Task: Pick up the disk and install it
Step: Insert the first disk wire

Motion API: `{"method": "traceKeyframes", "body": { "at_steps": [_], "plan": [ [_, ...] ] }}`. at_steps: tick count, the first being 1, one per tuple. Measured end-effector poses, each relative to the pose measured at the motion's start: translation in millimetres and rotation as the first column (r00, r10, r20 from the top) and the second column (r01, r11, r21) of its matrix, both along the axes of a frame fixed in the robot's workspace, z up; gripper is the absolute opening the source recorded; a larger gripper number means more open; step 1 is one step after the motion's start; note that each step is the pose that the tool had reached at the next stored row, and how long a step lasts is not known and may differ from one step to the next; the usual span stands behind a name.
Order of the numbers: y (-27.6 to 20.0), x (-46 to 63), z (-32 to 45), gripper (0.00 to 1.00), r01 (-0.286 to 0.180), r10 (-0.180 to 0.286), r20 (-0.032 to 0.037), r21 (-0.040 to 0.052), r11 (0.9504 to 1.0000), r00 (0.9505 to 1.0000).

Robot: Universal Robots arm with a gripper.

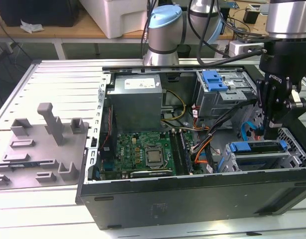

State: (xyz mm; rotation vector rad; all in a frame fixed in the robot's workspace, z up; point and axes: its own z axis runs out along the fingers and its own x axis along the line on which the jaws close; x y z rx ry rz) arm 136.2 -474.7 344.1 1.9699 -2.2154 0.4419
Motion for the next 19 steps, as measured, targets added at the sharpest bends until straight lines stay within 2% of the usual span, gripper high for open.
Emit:
{"method": "traceKeyframes", "body": {
  "at_steps": [2,4,9,11,19],
  "plan": [
    [-2.9,0.0,0.0,0.17,0.000,0.000,0.0000,0.0037,1.0000,1.0000],
    [-5.7,0.0,0.0,0.17,0.000,0.000,0.0000,0.0121,0.9999,1.0000],
    [-9.2,0.0,0.0,0.17,0.000,0.000,0.0000,0.0438,0.9990,1.0000],
    [-9.6,0.0,0.0,0.17,0.000,0.000,0.0000,0.0531,0.9986,1.0000],
    [-11.7,0.6,0.0,0.17,0.000,0.000,0.0000,0.0671,0.9977,1.0000]
  ]
}}
